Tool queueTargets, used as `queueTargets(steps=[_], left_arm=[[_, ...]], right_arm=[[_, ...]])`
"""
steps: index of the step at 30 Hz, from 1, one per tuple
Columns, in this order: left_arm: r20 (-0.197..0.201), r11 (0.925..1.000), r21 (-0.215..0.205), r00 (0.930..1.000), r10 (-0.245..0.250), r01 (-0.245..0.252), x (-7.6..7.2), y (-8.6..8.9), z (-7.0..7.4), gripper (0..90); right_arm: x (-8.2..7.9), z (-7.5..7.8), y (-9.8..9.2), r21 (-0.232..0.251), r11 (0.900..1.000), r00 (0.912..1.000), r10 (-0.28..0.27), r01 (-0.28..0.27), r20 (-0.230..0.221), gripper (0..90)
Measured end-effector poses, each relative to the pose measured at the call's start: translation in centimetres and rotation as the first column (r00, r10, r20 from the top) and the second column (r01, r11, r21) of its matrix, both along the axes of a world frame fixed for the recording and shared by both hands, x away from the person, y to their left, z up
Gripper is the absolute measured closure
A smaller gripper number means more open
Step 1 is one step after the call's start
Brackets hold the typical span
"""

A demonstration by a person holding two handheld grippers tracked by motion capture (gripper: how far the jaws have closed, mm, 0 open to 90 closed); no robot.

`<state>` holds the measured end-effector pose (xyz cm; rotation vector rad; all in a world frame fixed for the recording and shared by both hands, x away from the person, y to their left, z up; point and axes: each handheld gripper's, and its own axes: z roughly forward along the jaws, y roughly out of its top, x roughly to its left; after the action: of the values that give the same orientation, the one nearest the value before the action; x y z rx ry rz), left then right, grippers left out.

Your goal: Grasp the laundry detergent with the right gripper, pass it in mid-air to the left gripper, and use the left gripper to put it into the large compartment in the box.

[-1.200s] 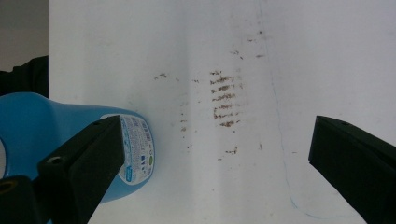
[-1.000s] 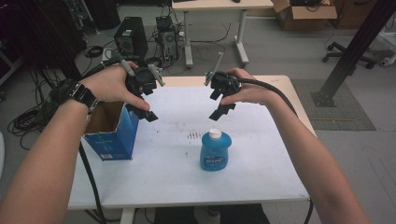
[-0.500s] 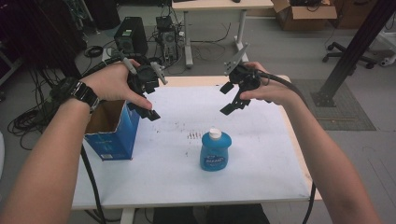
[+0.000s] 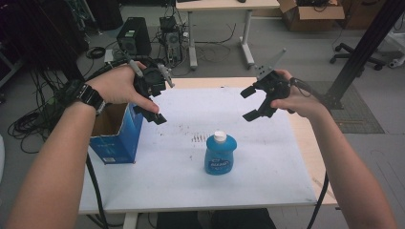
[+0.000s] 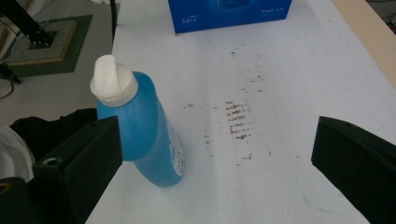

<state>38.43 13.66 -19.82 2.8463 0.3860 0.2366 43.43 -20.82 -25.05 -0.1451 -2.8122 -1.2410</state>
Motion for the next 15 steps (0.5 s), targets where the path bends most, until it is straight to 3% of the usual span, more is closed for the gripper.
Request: queueTargets(steps=[15], left_arm=[[-0.004,0.9999,-0.007,0.9999,-0.011,0.011,-0.7,-0.3,-0.1,5.6]], right_arm=[[-3.2,-3.3,-2.3,0.101,0.995,0.9998,0.016,-0.017,0.009,1.6]])
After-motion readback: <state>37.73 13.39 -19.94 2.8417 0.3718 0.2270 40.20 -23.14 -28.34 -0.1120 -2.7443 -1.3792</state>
